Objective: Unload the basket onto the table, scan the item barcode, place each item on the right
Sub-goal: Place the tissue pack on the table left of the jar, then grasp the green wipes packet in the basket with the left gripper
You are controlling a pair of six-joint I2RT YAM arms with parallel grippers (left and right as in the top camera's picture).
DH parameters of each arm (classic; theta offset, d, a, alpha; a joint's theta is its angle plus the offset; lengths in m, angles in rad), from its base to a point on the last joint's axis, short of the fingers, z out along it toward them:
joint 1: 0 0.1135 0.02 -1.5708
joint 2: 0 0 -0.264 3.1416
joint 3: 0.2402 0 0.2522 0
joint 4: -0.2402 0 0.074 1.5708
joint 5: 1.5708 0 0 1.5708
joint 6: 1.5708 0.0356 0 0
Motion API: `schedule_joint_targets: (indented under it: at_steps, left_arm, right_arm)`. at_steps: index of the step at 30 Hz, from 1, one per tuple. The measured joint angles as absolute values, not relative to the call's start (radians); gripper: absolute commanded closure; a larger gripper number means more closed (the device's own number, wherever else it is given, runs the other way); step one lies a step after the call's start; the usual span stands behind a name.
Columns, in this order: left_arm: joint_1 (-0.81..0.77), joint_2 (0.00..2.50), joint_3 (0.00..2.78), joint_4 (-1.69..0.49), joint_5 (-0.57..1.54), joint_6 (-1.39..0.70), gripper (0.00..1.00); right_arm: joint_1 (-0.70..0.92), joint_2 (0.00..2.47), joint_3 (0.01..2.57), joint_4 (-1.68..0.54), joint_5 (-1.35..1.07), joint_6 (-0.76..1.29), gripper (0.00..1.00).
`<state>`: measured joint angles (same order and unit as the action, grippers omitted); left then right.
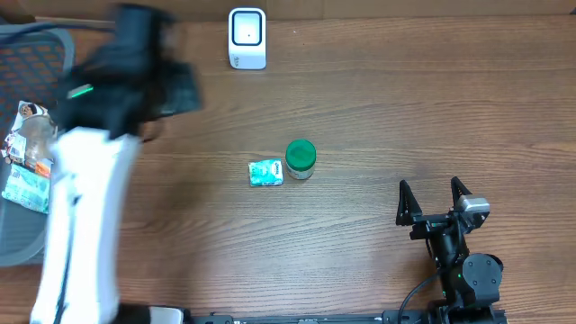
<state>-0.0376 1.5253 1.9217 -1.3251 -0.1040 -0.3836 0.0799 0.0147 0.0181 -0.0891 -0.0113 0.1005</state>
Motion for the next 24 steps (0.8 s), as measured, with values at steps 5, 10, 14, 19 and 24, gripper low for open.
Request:
schedule_joint_targets:
  at_steps: [5,10,14,19,24]
  left_arm:
    - [0.277,1.451,1.925,-1.331,-0.128,-0.391,0.31]
    - [0.556,1.478,1.916,-1.287,-0.132,-0.393,0.28]
    - [0.692,1.551,1.874,-1.245,-0.126,-0.394,0.29]
    - [0.751,1.72,1.851,-1.205,-0.102,-0.386,0.28]
    - [0.753,1.882,1.847,-1.189,-0.086,-0.364,0.29]
  right_arm:
    - [0.08,0.015,0.018,-0.09,-0.011,0.101,0.0]
    - [0.08,0.015,0.018,-0.089,-0.011,0.101,0.0]
    - [0.08,0.015,0.018,-0.089,-0.011,0.101,0.0]
    - [0.08,0.015,0.018,-0.09,-0.011,0.1,0.0]
    - [0.08,0.015,0.018,-0.089,-0.011,0.101,0.0]
